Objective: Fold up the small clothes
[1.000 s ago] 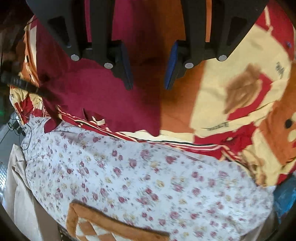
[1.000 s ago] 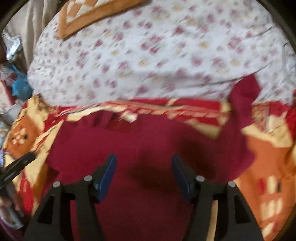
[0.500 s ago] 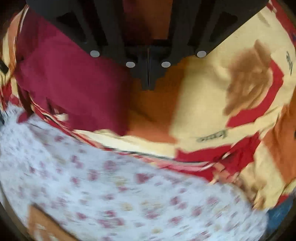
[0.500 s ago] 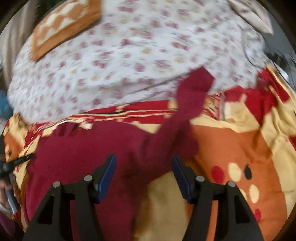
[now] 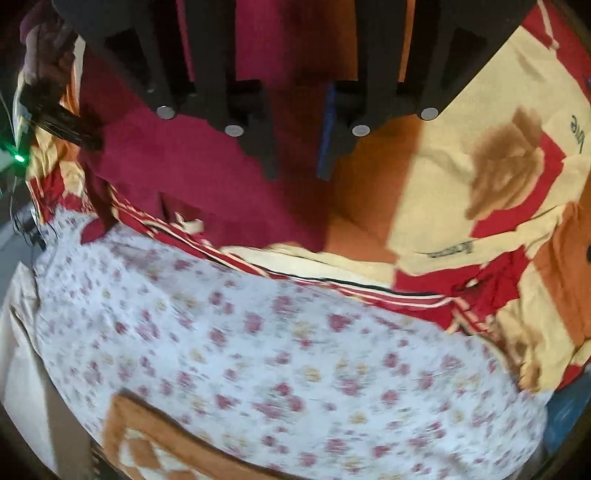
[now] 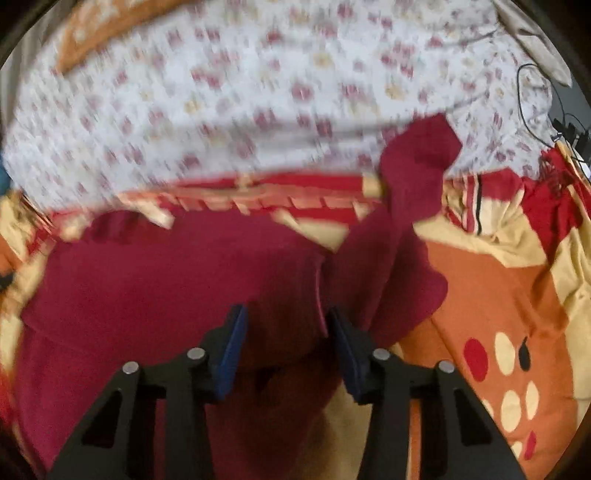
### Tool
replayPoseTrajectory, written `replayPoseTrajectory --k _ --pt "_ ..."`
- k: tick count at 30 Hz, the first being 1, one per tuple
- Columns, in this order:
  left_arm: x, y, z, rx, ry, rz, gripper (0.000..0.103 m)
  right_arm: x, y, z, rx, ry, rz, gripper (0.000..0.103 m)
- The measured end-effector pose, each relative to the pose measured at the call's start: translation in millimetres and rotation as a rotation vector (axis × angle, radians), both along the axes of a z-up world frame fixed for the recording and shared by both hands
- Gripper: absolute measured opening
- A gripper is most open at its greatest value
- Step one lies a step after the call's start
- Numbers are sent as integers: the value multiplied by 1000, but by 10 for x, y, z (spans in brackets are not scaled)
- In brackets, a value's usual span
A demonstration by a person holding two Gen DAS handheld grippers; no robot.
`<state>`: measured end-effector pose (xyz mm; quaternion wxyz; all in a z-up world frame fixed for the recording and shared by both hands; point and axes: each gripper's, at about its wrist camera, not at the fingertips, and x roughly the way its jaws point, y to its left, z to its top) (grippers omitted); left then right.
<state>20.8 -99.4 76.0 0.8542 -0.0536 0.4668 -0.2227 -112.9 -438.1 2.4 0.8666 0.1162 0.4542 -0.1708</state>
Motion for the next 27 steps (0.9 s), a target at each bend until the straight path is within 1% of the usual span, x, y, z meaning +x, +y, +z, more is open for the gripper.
replayPoseTrajectory --k 2,3,5,7,8,11,13,16,19,21,24,27 --pt "-40 -144 -49 16 17 -38 14 -17 -17 -34 0 -4 3 43" --pt "-58 -228 -97 34 26 -55 14 -35 -14 -15 -1 -3 5 43" --pt "-93 -324 -169 57 28 -69 14 -126 -31 70 31 -36 6 44" --pt "-125 -395 -245 81 34 -77 15 -226 -77 143 68 -77 2 47" --pt "-123 -425 -289 98 40 -79 15 -273 -130 181 83 -95 -7 50" --pt "-127 -449 -352 111 39 -84 15 -327 -362 262 109 -131 -53 61" --pt "-126 -455 -345 113 39 -84 15 -315 -579 292 118 -142 -112 61" --pt "-125 -466 -323 119 36 -79 16 -225 -885 279 159 -150 -165 62" --pt "-146 -476 -271 111 20 -78 16 -87 -1075 222 187 -155 -200 62" --pt "-158 -487 -246 102 16 -84 16 12 -1146 216 181 -157 -205 62" --pt "-178 -505 -232 103 12 -90 16 250 -1240 238 108 -157 -213 63" --pt "-188 -505 -245 105 13 -92 16 529 -1336 219 48 -133 -213 65"
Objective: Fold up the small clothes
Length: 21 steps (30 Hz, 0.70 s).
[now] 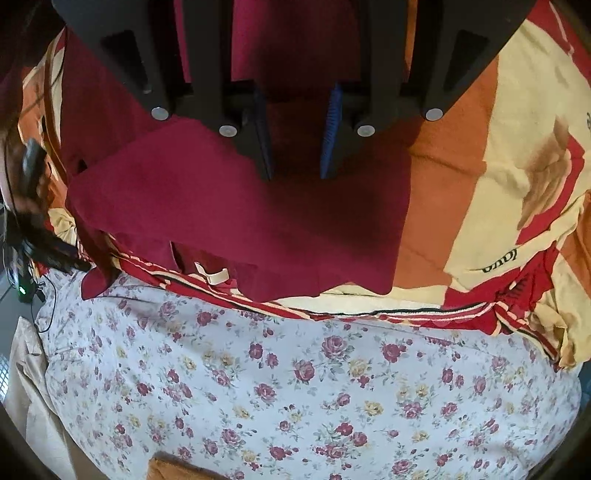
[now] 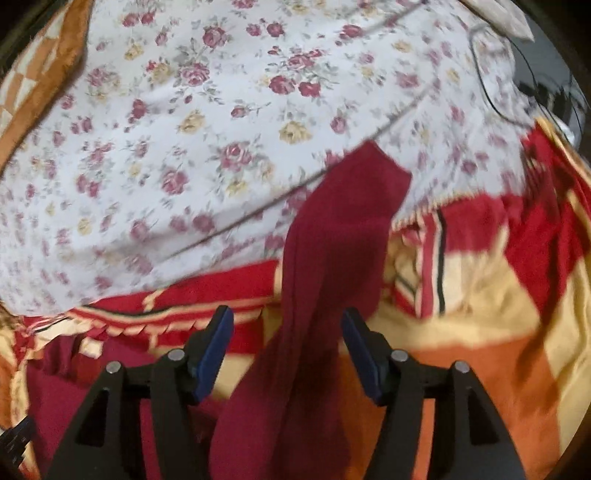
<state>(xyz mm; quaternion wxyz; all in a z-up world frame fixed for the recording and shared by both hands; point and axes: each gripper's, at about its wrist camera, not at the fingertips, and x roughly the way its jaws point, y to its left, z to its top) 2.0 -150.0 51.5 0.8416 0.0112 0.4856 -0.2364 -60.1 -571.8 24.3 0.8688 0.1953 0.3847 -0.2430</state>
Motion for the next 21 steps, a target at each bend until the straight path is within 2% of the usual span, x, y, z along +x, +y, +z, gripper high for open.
replayPoseTrajectory --k 4,8,10,11,12,14,16,21 --pt "7 16 -15 -9 9 8 17 391 -184 -112 -45 58 -29 65" --pt "21 7 -27 -5 15 6 17 612 -376 -243 -26 94 -52 64" --pt "28 9 -42 -7 21 7 17 632 -461 -274 -8 92 -54 46" --pt "33 9 -51 -8 24 8 17 622 -501 -277 6 85 -45 25" --pt "36 13 -57 -10 27 10 17 596 -531 -268 17 80 -35 12" --pt "48 32 -61 -25 37 20 17 495 -546 -196 17 43 -28 9" --pt "56 56 -51 -41 47 31 17 304 -555 -64 37 -38 -12 9" --pt "32 134 28 -64 44 64 17 -203 -539 259 176 -240 53 8"
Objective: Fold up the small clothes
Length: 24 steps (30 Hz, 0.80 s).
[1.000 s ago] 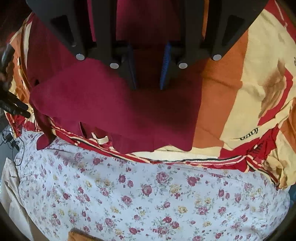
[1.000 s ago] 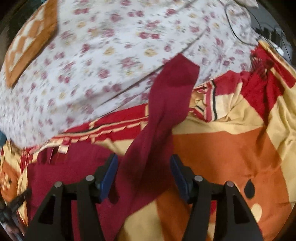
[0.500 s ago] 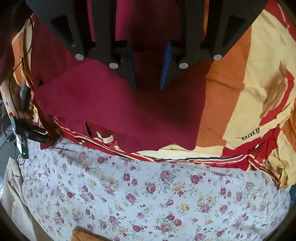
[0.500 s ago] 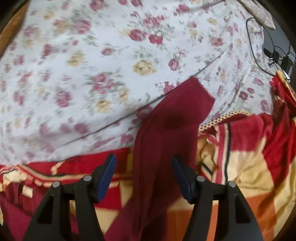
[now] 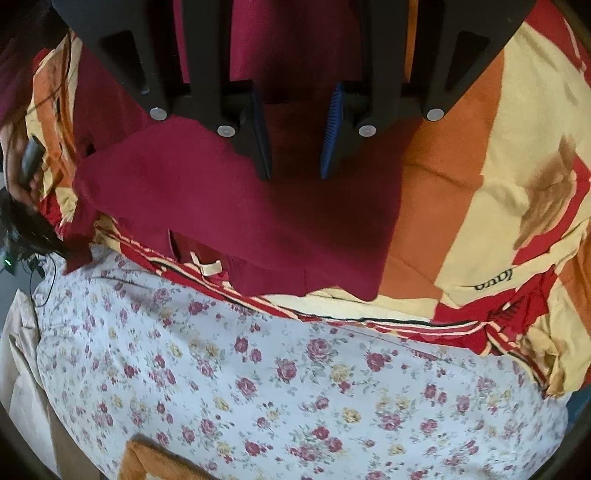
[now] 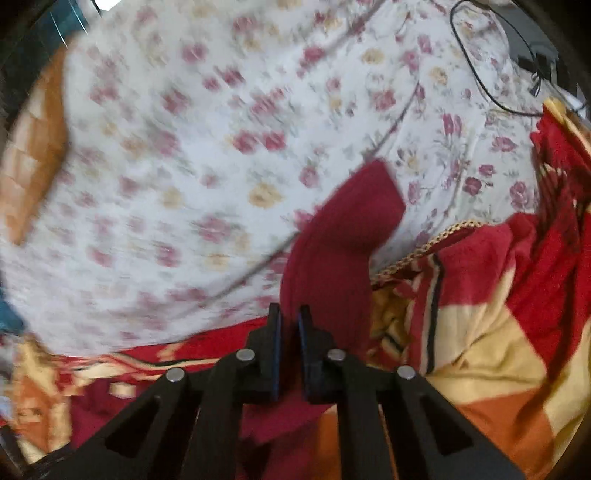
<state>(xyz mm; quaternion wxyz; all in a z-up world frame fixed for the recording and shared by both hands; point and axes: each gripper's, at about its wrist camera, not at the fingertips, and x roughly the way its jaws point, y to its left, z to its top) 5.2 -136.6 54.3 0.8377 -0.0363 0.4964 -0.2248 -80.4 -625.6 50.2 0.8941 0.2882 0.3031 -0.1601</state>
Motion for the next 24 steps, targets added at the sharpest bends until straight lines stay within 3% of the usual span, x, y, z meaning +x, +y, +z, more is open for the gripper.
replayPoseTrajectory --k 5,8,12,15,17,19,20,21,22,24 --pt "-62 97 140 -35 -15 26 17 -278 489 456 12 -132 213 8" --pt "-100 148 236 -61 -25 41 17 -342 981 725 -42 -155 380 8" --pt "-147 199 321 -109 -28 56 17 -366 1803 847 -89 -129 595 8" --pt "-174 207 328 -135 -13 52 22 -293 2429 592 -114 -48 724 8" --pt "-188 197 302 -157 8 49 26 -195 2765 208 -133 52 765 9" --pt "-197 165 273 -173 34 39 27 -102 2965 -192 -167 180 760 24" --pt "-200 141 269 -178 42 32 27 -86 3013 -363 -169 244 757 36" --pt "-207 112 269 -180 45 25 27 -88 3047 -447 -167 272 755 39" --pt "-217 70 275 -179 42 13 29 -153 3043 -476 -165 258 750 39" --pt "-228 -20 278 -175 31 -15 32 -317 2952 -378 -142 218 739 49"
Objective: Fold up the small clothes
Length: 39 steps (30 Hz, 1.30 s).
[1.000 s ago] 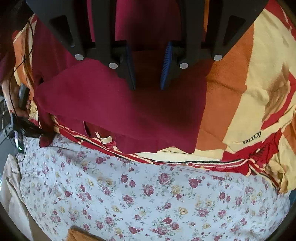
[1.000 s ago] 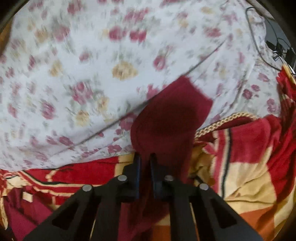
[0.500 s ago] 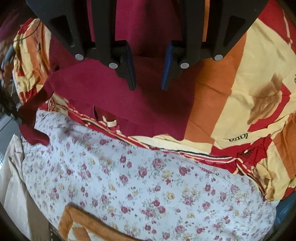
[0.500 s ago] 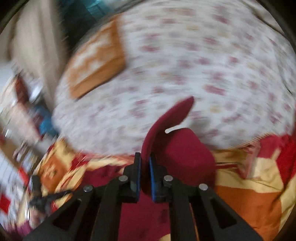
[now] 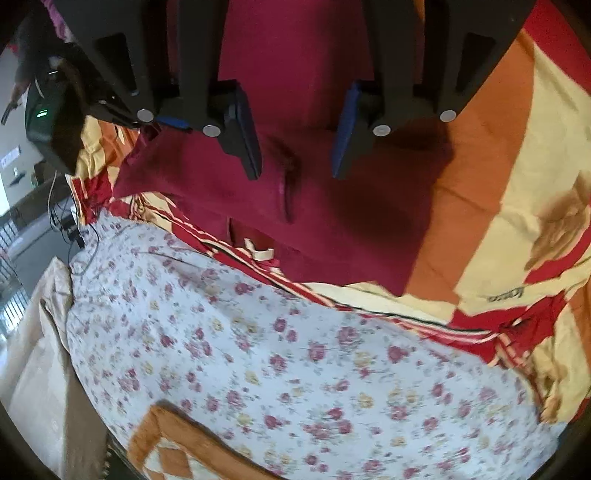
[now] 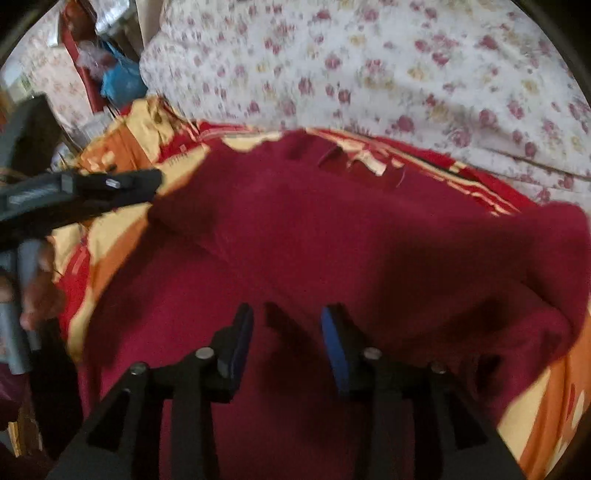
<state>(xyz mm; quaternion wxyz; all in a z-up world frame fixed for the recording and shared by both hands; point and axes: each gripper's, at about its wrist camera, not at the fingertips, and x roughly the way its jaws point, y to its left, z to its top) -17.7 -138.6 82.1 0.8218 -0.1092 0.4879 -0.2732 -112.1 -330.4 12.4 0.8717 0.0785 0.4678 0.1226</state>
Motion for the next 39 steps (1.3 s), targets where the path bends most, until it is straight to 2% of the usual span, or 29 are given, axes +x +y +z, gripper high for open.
replayPoseTrajectory --k 5,8,9,10,11,13,15,19,23,25,26,28,32,34,36,38,39 --pt "58 -414 -185 52 16 -81 34 -394 -373 367 52 -92 -91 67" --pt "115 -651 -352 128 30 -108 31 -593 -655 483 81 -106 -166 68" --pt "132 -732 -403 147 33 -121 20 -620 -724 503 89 -107 -186 68" --pt "135 -767 -424 146 42 -133 4 -703 -824 521 93 -112 -211 68" --pt "140 -802 -412 138 55 -142 2 -760 -889 542 87 -120 -227 68" --pt "121 -807 -234 79 39 -162 1 -844 -974 540 64 -134 -252 68" --pt "77 -770 100 18 -31 -177 0 -915 -1081 529 36 -142 -285 68" --pt "135 -500 822 -120 -145 -112 0 -969 -1281 425 2 -118 -359 71" --pt "212 -358 1093 -106 -193 -73 0 -822 -1164 306 -54 -110 -328 70" --pt "203 -358 1077 -85 -193 -72 0 -746 -1056 305 -105 -129 -306 66" --pt "209 -368 1058 -80 -185 -73 0 -692 -997 305 -128 -141 -290 56" --pt "208 -372 1033 -74 -171 -76 0 -616 -924 310 -150 -155 -273 44" --pt "229 -331 1040 -79 -177 -76 0 -479 -913 312 -219 -167 -320 43" --pt "250 -310 1072 -87 -180 -71 0 -424 -997 301 -210 -163 -355 42" --pt "265 -311 1107 -88 -187 -72 0 -375 -1041 265 -197 -148 -352 29" --pt "277 -327 1139 -89 -190 -74 0 -347 -1072 230 -200 -144 -350 11" --pt "285 -339 1155 -91 -189 -75 0 -351 -1100 232 -179 -151 -352 8"
